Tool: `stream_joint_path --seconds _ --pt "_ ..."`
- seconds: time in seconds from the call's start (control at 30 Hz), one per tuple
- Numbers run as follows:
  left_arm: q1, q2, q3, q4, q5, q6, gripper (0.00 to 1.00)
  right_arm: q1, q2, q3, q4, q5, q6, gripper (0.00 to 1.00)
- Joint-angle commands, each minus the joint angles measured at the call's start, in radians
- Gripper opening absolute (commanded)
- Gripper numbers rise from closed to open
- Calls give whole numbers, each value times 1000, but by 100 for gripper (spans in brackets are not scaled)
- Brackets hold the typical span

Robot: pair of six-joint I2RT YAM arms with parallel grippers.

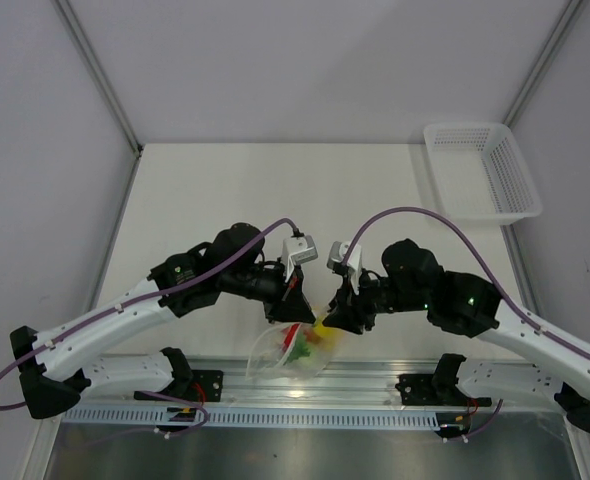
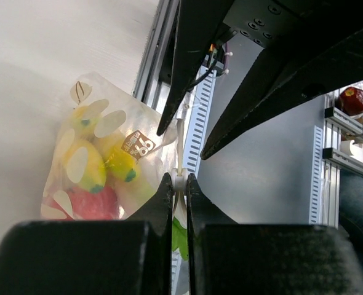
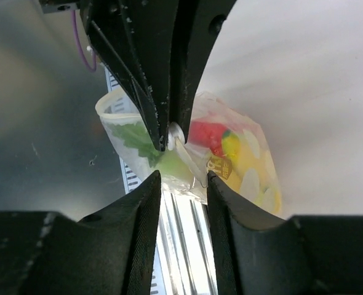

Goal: Place the food in the zip-top bag and seal the zipper
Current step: Zip the zipper food storage bag at the center of the board.

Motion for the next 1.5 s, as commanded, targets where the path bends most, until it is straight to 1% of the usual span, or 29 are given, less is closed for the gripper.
stream_joint_path --seconds 0.0,0.03,0.17,0.4,0.57,0.6,0.67,0.77,0.87,0.93,1.07,1.13,1.17,1.2,1.27,1.3,1.4,1.47 --pt "8 -17 35 -3 49 22 1 3 3 58 -18 -70 -72 37" --pt "8 -15 32 -2 53 22 0 3 7 68 -18 -76 -81 33" --pt "8 -14 29 6 63 18 1 1 42 108 -43 -105 -110 27" --pt "8 -9 30 14 77 18 1 -3 109 159 -93 -154 -152 25" --pt "9 -9 32 15 83 18 0 -11 120 159 -86 -190 -155 15" --pt "11 -8 33 14 85 18 1 -11 120 162 -86 -190 -157 10" --pt "12 -8 33 15 88 18 1 -17 128 165 -98 -203 -160 6" --pt "12 -3 33 18 94 16 1 -22 134 171 -107 -226 -164 5" --pt "17 -2 32 21 96 13 1 -22 145 171 -110 -245 -163 1" --pt "18 0 32 23 100 12 1 -22 148 162 -104 -243 -152 0" --pt "20 -8 24 23 85 5 1 -22 123 131 -29 -119 -88 0" --pt "23 -11 21 20 74 -4 1 -22 96 102 22 2 -43 0" --pt "23 -11 22 12 50 -5 1 -20 90 79 40 58 6 0" --pt "23 -11 26 6 39 -10 1 -19 82 65 80 156 26 0" --pt "24 -14 27 -3 22 -16 1 -14 63 36 100 235 75 0" --pt "24 -15 30 -11 -2 -19 1 -6 57 29 121 319 96 0" --pt "24 -32 33 -38 -65 -30 1 -9 17 -5 154 436 162 0" --pt "24 -55 27 -48 -90 -30 3 -17 -12 -25 160 464 190 0"
